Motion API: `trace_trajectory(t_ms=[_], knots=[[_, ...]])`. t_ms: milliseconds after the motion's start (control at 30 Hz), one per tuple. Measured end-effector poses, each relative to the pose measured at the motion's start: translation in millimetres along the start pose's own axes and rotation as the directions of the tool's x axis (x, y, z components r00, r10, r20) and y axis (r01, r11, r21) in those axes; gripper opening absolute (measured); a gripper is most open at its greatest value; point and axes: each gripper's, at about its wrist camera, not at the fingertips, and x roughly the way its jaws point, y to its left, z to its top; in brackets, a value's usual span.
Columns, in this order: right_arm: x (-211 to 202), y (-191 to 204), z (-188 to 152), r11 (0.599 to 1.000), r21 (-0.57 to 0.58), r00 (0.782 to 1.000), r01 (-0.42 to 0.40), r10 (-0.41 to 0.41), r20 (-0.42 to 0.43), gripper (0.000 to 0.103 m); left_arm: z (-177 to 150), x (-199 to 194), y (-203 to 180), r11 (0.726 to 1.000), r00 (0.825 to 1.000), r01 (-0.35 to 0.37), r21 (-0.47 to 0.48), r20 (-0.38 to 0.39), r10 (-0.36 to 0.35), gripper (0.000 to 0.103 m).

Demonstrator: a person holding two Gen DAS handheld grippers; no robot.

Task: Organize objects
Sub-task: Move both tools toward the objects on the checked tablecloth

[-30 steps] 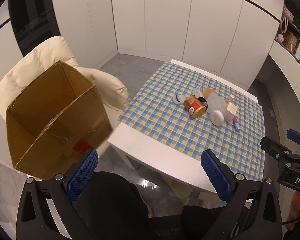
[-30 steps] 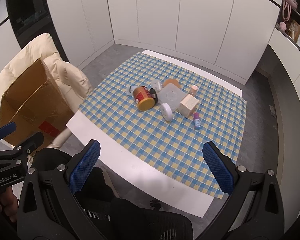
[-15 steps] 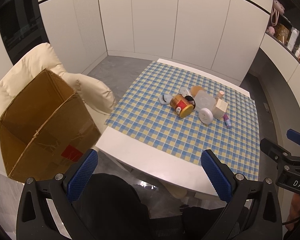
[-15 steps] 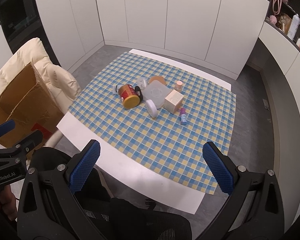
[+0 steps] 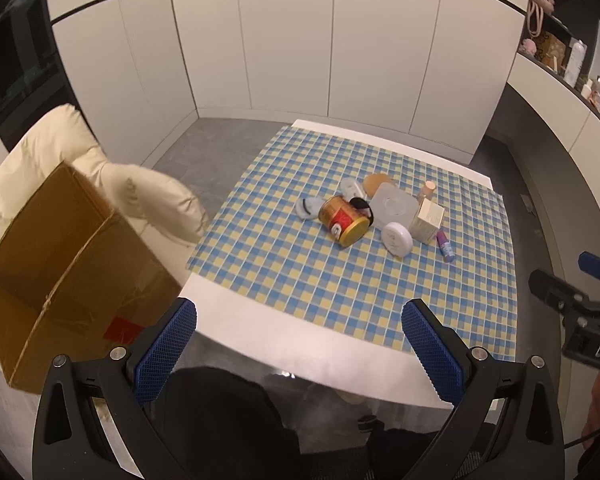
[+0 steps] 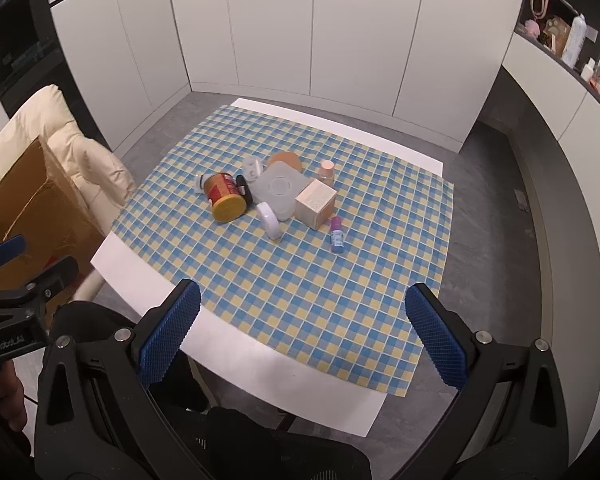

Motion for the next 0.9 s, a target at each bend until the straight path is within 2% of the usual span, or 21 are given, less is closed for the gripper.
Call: trace_trajectory(t_ms=[167, 267, 467, 600, 833, 900], knots=[[13, -10, 7, 0.998, -0.04, 0.999, 0.04, -0.04, 0.015, 0.103, 12, 16, -12, 1.0, 1.0, 0.007, 0.027, -0.002, -0.007, 0.102], [29, -22, 10, 1.0, -0.009, 0.999, 0.002, -0.002, -0.037, 0.103, 20, 29, -20, 0.999, 1.0, 0.025, 0.043, -0.009, -0.025, 0.102], [57, -27, 22, 0.999, -0.046, 1.0, -0.01, 0.008, -0.027, 0.103, 32, 67, -36, 0.997, 0.998, 0.036, 0.071, -0.055, -0.032, 0.102], [83, -31, 32, 0.997, -0.036, 0.995, -0.074, 0.071, -0.069, 0.103, 32, 94, -47, 0.994, 0.997, 0.029, 0.103, -0.079, -0.021, 0.1], [124, -47, 37, 0.993, -0.108, 0.995, -0.045, 0.036, -0.089, 0.103, 39, 123, -46, 0.995, 0.995, 0.043, 0.094, -0.09, -0.035, 0.099], [143, -53, 34, 0.99, -0.143, 0.995, -0.008, -0.006, -0.1, 0.103, 41, 131, -44, 0.996, 0.995, 0.039, 0.083, -0.094, -0.031, 0.099]])
